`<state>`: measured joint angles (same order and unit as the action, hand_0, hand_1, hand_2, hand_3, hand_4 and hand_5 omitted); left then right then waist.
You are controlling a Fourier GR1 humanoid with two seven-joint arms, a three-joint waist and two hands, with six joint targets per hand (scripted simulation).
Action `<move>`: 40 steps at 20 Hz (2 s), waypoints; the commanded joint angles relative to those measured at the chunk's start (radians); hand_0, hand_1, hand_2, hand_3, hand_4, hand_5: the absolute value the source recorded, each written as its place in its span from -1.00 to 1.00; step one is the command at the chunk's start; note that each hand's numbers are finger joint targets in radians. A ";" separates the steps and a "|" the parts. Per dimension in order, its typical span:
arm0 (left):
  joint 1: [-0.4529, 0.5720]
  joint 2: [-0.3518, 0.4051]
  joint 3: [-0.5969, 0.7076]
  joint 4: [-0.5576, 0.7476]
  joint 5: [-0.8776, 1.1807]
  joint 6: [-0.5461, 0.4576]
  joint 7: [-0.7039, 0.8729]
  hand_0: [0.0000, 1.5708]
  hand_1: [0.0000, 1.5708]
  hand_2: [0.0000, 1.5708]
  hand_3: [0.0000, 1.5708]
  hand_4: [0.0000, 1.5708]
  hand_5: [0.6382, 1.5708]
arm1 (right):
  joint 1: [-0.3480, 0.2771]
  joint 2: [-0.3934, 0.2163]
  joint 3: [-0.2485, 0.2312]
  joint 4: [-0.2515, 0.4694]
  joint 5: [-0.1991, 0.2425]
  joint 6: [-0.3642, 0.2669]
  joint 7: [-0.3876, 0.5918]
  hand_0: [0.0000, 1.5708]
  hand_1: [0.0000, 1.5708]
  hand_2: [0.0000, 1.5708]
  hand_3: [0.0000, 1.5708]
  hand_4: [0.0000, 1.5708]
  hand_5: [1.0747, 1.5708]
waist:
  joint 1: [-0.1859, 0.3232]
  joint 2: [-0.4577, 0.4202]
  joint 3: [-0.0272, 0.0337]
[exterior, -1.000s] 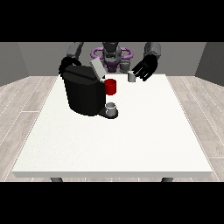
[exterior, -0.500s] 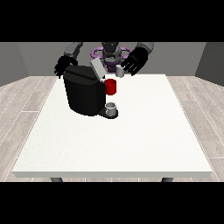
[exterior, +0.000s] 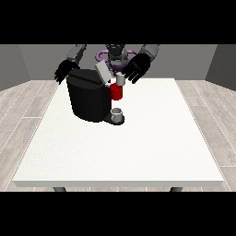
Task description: Insert the coffee pod into the coffee machine and close the lid
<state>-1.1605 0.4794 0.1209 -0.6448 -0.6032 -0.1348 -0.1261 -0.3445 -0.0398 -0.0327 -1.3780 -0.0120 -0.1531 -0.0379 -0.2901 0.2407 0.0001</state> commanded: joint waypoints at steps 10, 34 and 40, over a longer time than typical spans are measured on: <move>-0.063 -0.034 -0.008 0.010 -0.022 -0.020 0.048 0.60 0.60 0.65 0.54 -0.35 1.00 | -0.024 -0.009 -0.027 0.030 -0.025 0.015 -0.015 -1.00 -1.00 -1.00 -1.00 -0.35 1.00 | 0.001 0.023 0.0003; -0.015 -0.089 -0.013 0.041 -0.061 0.025 0.020 0.52 0.52 0.58 0.45 -0.41 1.00 | 0.024 0.014 -0.028 0.026 -0.023 -0.014 -0.053 -1.00 -1.00 -1.00 -1.00 -0.47 1.00 | -0.006 0.046 0.0002; -0.022 -0.032 -0.004 0.047 -0.065 -0.020 -0.011 0.44 0.44 0.49 0.27 -0.42 1.00 | 0.047 0.000 -0.022 0.017 -0.033 0.025 -0.077 -1.00 -1.00 -1.00 -1.00 -0.49 1.00 | -0.003 0.041 0.0002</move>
<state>-1.1708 0.4360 0.1139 -0.5987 -0.6636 -0.1464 -0.1340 -0.3159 -0.0488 -0.0667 -1.3696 -0.0406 -0.1507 -0.0734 -0.2921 0.2713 0.0009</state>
